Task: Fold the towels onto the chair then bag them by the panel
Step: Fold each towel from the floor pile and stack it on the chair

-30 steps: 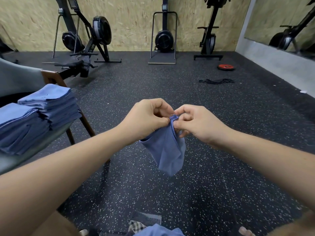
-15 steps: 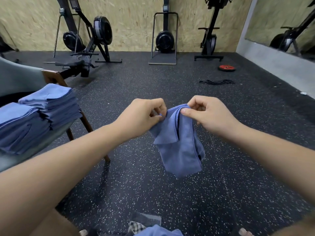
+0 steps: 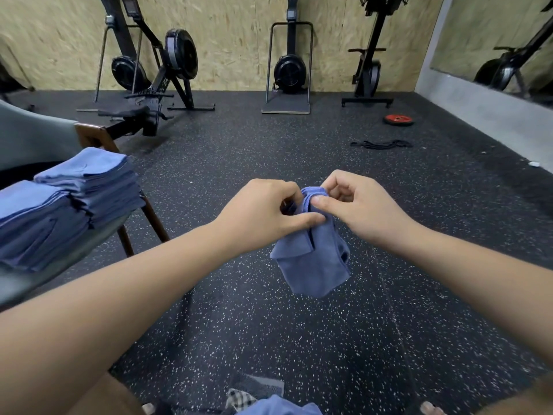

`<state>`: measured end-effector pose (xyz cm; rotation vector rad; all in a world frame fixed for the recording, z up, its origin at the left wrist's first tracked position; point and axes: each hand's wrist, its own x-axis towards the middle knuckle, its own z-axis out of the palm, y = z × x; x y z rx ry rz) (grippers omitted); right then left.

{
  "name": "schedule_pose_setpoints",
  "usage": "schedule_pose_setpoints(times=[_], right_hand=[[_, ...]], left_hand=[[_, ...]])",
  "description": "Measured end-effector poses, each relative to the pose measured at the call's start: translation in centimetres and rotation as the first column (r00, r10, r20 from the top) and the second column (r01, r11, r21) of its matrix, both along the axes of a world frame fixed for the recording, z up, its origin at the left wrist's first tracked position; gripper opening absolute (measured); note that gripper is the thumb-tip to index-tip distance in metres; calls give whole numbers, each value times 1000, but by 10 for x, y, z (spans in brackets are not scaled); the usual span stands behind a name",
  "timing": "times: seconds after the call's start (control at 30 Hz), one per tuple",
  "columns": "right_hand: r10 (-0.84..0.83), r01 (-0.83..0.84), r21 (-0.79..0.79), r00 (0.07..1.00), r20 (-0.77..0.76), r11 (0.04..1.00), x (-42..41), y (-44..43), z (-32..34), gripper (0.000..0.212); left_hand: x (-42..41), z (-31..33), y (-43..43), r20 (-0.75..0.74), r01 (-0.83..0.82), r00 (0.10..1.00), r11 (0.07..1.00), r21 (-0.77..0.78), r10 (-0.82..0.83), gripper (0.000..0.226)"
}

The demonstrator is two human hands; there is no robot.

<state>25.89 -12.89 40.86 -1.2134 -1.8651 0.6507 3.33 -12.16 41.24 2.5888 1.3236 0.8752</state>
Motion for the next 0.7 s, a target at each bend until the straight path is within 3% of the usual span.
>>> schedule_pose_setpoints(times=[0.13, 0.37, 0.6, 0.7], right_hand=[[60, -60, -1, 998, 14, 998, -6, -2, -2, 28], [8, -9, 28, 999, 35, 1000, 10, 5, 3, 17], [27, -27, 10, 999, 45, 1000, 23, 8, 8, 12], [36, -36, 0, 999, 30, 999, 27, 11, 8, 12]], left_hand=[[6, -3, 0, -9, -12, 1000, 1000, -4, 12, 46], [-15, 7, 10, -62, -10, 998, 994, -106, 3, 8], [-42, 13, 23, -133, 37, 989, 975, -221, -67, 38], [-48, 14, 27, -117, 56, 989, 970, -236, -85, 34]])
